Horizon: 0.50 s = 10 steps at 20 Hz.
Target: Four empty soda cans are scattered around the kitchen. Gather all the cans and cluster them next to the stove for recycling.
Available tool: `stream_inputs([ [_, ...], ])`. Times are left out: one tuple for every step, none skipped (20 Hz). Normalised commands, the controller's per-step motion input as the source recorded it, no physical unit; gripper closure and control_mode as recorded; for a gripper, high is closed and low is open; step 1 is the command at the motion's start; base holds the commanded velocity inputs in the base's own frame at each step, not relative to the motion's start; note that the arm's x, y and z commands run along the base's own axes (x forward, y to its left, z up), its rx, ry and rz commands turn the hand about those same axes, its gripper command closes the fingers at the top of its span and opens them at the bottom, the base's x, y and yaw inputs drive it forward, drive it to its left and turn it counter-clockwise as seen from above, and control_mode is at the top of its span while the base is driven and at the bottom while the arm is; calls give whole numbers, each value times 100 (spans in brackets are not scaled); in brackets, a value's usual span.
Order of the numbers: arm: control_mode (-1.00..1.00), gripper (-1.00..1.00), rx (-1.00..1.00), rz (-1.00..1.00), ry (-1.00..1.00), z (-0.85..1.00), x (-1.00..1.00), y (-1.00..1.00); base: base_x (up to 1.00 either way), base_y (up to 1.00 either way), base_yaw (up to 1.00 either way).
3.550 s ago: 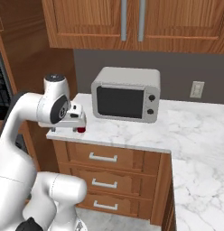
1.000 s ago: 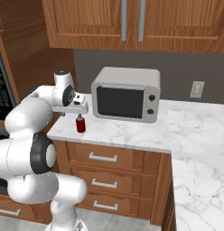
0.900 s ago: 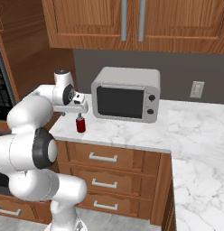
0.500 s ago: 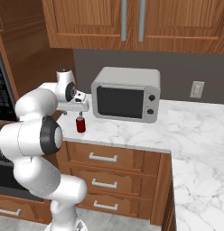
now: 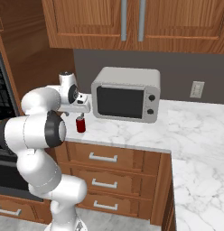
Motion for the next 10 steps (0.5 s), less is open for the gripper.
stream_inputs([
  [-100, -100, 0, -1, -2, -13, 11, 0, 0, 0, 0],
  [-100, -100, 0, -1, -2, -9, 11, 0, 0, 0, 0],
  [-100, -100, 0, -1, -2, -6, 10, 0, 0, 0, 0],
  [-100, -100, 0, -1, -3, -4, 9, 0, 0, 0, 0],
  [-100, -100, 0, -1, -3, -2, 8, 0, 0, 0, 0],
  [-100, -100, 0, -2, -4, -3, 8, 0, 0, 0, 0],
  [-100, -100, 0, -2, -2, -3, 9, 0, 0, 0, 0],
  [-100, -100, 0, -2, -3, -3, 9, 0, 0, 0, 0],
  [-100, -100, 0, -2, -2, -3, 9, 0, 0, 0, 0],
  [-100, -100, 0, -2, -2, -3, 9, 0, 0, 0, 0],
])
